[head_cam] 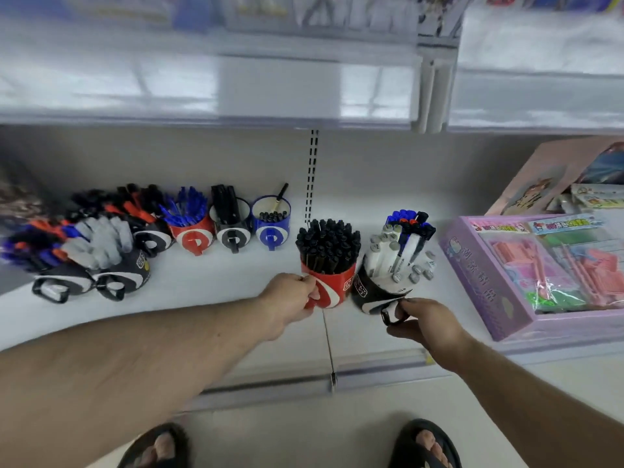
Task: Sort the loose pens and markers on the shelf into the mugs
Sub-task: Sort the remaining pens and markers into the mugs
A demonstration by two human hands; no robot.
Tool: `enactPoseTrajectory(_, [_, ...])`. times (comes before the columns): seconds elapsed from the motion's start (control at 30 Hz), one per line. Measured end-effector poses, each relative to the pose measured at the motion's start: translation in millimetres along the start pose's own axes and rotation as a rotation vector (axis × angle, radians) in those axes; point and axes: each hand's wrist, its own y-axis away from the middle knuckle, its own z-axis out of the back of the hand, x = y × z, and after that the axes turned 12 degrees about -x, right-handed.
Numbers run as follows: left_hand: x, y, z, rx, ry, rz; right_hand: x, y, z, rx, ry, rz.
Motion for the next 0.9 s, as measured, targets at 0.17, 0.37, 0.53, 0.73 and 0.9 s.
enactPoseTrajectory(0.17, [-15, 21, 89, -0.06, 0.037, -0.053, 32, 32, -53, 0.089, -0.054, 0.042])
enactPoseTrajectory(0.37, [22, 11, 177, -0.226, 0.102, -0.013, 44, 67, -126, 0.181, -0.076, 0.052])
enactPoseTrajectory(0.53, [65, -18, 211, -0.372, 0.176, 0.028, 30, 84, -187, 0.19, -0.076, -0.025])
enactPoseTrajectory(0.73, [76, -53, 224, -0.418, 0.227, 0.033, 16, 76, -238, 0.197, -0.014, -0.058])
enactPoseTrajectory(0.9, [77, -79, 235, -0.479, 0.267, 0.058, 13, 57, -276, 0.176, 0.036, -0.054])
